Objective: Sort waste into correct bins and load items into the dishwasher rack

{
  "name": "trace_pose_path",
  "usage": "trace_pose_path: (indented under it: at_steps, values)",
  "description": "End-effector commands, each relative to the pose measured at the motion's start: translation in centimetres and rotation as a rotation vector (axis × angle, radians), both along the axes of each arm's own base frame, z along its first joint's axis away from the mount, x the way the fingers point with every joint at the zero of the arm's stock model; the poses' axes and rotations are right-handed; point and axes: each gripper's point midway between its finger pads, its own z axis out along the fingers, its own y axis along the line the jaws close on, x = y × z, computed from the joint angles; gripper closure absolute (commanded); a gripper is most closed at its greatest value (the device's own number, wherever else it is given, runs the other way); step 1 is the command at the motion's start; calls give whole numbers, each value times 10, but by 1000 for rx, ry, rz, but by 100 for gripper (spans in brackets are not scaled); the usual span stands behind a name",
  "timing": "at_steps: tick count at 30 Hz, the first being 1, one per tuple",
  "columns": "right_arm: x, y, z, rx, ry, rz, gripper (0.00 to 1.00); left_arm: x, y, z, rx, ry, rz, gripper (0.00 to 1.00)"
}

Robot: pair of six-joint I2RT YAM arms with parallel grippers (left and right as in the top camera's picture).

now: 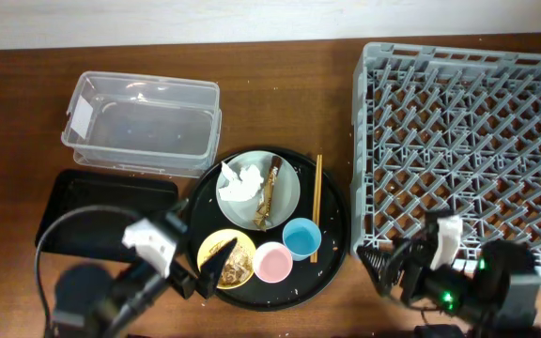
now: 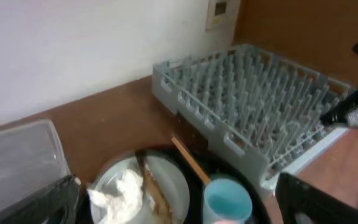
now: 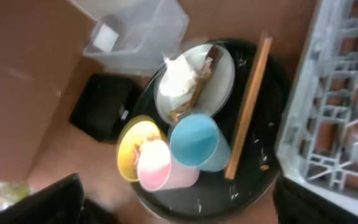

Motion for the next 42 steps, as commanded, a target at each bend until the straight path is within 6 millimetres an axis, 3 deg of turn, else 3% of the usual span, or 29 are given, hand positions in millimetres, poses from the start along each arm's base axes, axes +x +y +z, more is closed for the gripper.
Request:
trace_pose_path:
  at_steps: [1, 3, 5, 7, 9, 12, 15, 17, 19, 20, 22, 23, 28, 30, 33, 36, 39, 42]
  values:
    - [23, -12, 12, -87, 97, -21, 2, 19, -19, 19, -41, 153, -75, 0]
    - [37, -6, 4, -85, 161, 39, 2, 14, -42, 12, -99, 253, -231, 0]
    - [40, -3, -4, -97, 182, 92, 1, 23, -45, -12, -122, 410, -205, 0]
    - [40, -5, -9, -121, 193, 101, 1, 28, -44, -65, -60, 669, -75, 11]
    - [39, -8, -11, -138, 202, 84, 0, 26, -38, -113, 57, 856, 99, 32]
    - [35, -8, -13, -137, 221, 86, 2, 14, -60, -175, 295, 983, 201, 33]
    - [35, -8, -13, -137, 221, 86, 4, 5, -81, -214, 432, 1021, 193, 37]
    - [34, -8, -14, -137, 226, 87, 6, 4, -84, -233, 487, 1045, 213, 50]
    - [34, -9, -14, -137, 228, 86, 7, 4, -83, -240, 504, 1057, 221, 87]
    - [34, -9, -14, -137, 228, 86, 7, 6, -83, -240, 503, 1049, 225, 98]
    - [34, -9, -14, -137, 228, 86, 8, 9, -83, -236, 496, 1039, 229, 99]
    - [34, -8, -14, -137, 228, 87, 8, 10, -84, -225, 481, 1029, 226, 99]
    - [34, -8, -14, -136, 227, 87, 9, 31, -58, -143, 335, 939, 272, 99]
    - [33, -5, -12, -118, 221, 101, 13, 34, -63, -119, 227, 912, 168, 99]
    - [14, 46, 40, 154, 16, 433, 15, 24, -97, -47, -97, 815, -342, 99]
    - [2, 73, 67, 238, -105, 614, 16, 8, -101, 9, -326, 722, -693, 100]
    - [-2, 101, 91, 253, -241, 741, 16, -3, -103, 28, -391, 698, -824, 100]
    - [-7, 125, 118, 292, -369, 841, 18, -6, -102, 31, -405, 702, -850, 99]
